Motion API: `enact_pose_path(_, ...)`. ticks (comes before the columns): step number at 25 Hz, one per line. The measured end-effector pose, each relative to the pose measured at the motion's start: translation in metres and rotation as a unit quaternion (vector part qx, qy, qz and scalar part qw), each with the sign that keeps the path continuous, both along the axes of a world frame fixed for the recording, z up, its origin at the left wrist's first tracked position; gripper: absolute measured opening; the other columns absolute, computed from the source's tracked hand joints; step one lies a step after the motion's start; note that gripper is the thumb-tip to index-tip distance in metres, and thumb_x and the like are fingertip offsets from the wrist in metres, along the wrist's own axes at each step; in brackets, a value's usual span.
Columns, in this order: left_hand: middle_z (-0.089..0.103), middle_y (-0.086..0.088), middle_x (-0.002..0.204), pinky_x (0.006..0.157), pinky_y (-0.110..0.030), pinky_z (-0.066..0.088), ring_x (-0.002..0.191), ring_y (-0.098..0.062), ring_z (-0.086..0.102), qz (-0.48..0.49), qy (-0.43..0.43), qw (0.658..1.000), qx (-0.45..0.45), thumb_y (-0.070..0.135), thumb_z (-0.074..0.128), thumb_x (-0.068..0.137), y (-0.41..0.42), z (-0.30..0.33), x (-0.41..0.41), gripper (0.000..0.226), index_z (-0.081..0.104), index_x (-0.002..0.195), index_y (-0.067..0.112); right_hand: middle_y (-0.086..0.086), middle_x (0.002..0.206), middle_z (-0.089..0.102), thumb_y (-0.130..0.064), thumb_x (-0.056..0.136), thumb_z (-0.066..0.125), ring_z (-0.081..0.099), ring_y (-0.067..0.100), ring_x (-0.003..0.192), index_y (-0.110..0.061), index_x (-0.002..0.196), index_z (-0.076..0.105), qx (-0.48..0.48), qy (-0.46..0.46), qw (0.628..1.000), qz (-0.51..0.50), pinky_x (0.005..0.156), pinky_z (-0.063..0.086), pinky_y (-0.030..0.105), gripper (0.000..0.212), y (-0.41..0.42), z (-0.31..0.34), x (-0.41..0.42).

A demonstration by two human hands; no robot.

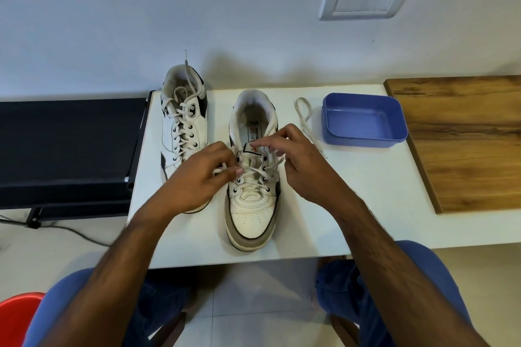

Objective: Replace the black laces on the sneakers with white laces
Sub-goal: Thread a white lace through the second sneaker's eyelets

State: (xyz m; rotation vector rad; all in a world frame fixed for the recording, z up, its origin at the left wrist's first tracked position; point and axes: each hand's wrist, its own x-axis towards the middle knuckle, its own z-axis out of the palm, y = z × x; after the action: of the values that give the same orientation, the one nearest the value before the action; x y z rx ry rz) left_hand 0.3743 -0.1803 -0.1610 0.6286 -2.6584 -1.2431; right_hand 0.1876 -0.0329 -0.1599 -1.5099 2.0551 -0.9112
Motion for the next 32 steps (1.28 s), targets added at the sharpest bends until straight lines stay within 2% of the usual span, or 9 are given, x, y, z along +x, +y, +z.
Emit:
enact_pose_path(2, 0.06, 0.008, 0.093, 0.074, -0.022, 0.045, 0.082, -0.008, 0.057, 0.048, 0.135, 0.966, 0.216, 0.024, 0.061, 0.096, -0.004, 0.01, 0.004, 0.016, 0.064, 0.084, 0.014, -0.003, 0.111, 0.048, 0.003, 0.078, 0.033, 0.053, 0.019, 0.108, -0.035, 0.13, 0.063, 0.003, 0.002, 1.0, 0.002, 0.088, 0.05, 0.051, 0.072, 0.0, -0.001, -0.001)
enact_pose_path(4, 0.061, 0.003, 0.096, 0.066, -0.023, 0.043, 0.074, -0.011, 0.053, 0.099, 0.259, 0.89, 0.363, 0.028, 0.068, 0.09, -0.007, 0.022, 0.009, 0.019, 0.062, 0.075, 0.019, -0.002, 0.112, 0.048, 0.013, 0.079, 0.036, 0.053, 0.021, 0.109, -0.035, 0.131, 0.063, 0.009, 0.002, 1.0, 0.003, 0.089, 0.049, 0.052, 0.076, 0.0, 0.0, -0.001)
enact_pose_path(6, 0.061, 0.0, 0.097, 0.061, -0.025, 0.041, 0.068, -0.012, 0.05, 0.115, 0.309, 0.842, 0.428, 0.037, 0.072, 0.089, -0.007, 0.024, 0.01, 0.031, 0.056, 0.071, 0.019, -0.002, 0.113, 0.048, 0.017, 0.078, 0.036, 0.053, 0.021, 0.109, -0.036, 0.131, 0.063, 0.011, 0.004, 1.0, 0.006, 0.089, 0.049, 0.052, 0.079, 0.0, 0.0, 0.0)
enact_pose_path(8, 0.063, -0.004, 0.092, 0.056, -0.028, 0.039, 0.061, -0.014, 0.051, 0.129, 0.301, 0.838, 0.437, 0.031, 0.057, 0.097, -0.005, 0.025, 0.007, 0.031, 0.047, 0.071, 0.016, -0.002, 0.113, 0.048, 0.016, 0.078, 0.037, 0.053, 0.021, 0.109, -0.036, 0.131, 0.063, 0.008, 0.0, 1.0, 0.007, 0.089, 0.049, 0.051, 0.079, -0.001, -0.001, 0.0)
enact_pose_path(12, 0.048, -0.005, 0.052, 0.053, -0.032, 0.032, 0.047, -0.021, 0.037, 0.144, 0.183, 0.927, 0.294, 0.038, 0.046, 0.1, -0.003, 0.027, 0.004, 0.036, 0.041, 0.075, 0.013, -0.004, 0.112, 0.048, 0.008, 0.084, 0.044, 0.053, 0.019, 0.109, -0.037, 0.131, 0.061, 0.0, 0.008, 1.0, 0.007, 0.091, 0.049, 0.052, 0.067, 0.0, -0.002, -0.001)
enact_pose_path(15, 0.061, 0.007, 0.069, 0.061, -0.034, 0.049, 0.064, -0.016, 0.058, 0.112, 0.024, 0.993, 0.017, 0.052, 0.055, 0.098, -0.007, 0.011, 0.008, 0.027, 0.057, 0.092, 0.026, -0.011, 0.105, 0.048, -0.01, 0.09, 0.058, 0.053, 0.014, 0.102, -0.034, 0.127, 0.062, -0.017, 0.019, 0.999, 0.02, 0.087, 0.049, 0.051, 0.044, 0.0, -0.003, 0.0)
enact_pose_path(18, 0.057, 0.012, 0.095, 0.077, -0.036, 0.05, 0.088, -0.009, 0.056, -0.009, -0.016, 0.988, -0.154, 0.061, 0.055, 0.09, -0.01, 0.001, 0.01, 0.037, 0.064, 0.104, 0.029, -0.019, 0.092, 0.056, -0.021, 0.088, 0.071, 0.055, 0.007, 0.091, -0.031, 0.103, 0.068, -0.04, 0.029, 0.998, 0.044, 0.083, 0.048, 0.046, 0.018, 0.001, 0.0, 0.0)
enact_pose_path(23, 0.053, 0.01, 0.109, 0.085, -0.048, 0.05, 0.102, -0.016, 0.055, -0.023, 0.013, 0.98, -0.197, 0.032, 0.082, 0.082, -0.012, -0.006, 0.008, 0.028, 0.066, 0.105, 0.027, -0.017, 0.084, 0.061, -0.044, 0.085, 0.076, 0.048, 0.002, 0.082, -0.031, 0.087, 0.068, 0.02, 0.112, 0.993, 0.034, 0.08, 0.031, 0.031, 0.016, 0.001, 0.003, 0.006)
enact_pose_path(32, 0.058, 0.01, 0.108, 0.086, -0.044, 0.043, 0.104, -0.016, 0.056, -0.01, 0.015, 0.973, -0.232, 0.035, 0.075, 0.087, -0.005, -0.005, 0.002, 0.017, 0.067, 0.1, 0.028, -0.016, 0.087, 0.059, -0.034, 0.089, 0.072, 0.054, 0.008, 0.09, -0.027, 0.089, 0.067, 0.041, 0.065, 0.996, -0.043, 0.086, 0.036, 0.037, 0.009, -0.002, -0.002, 0.016)
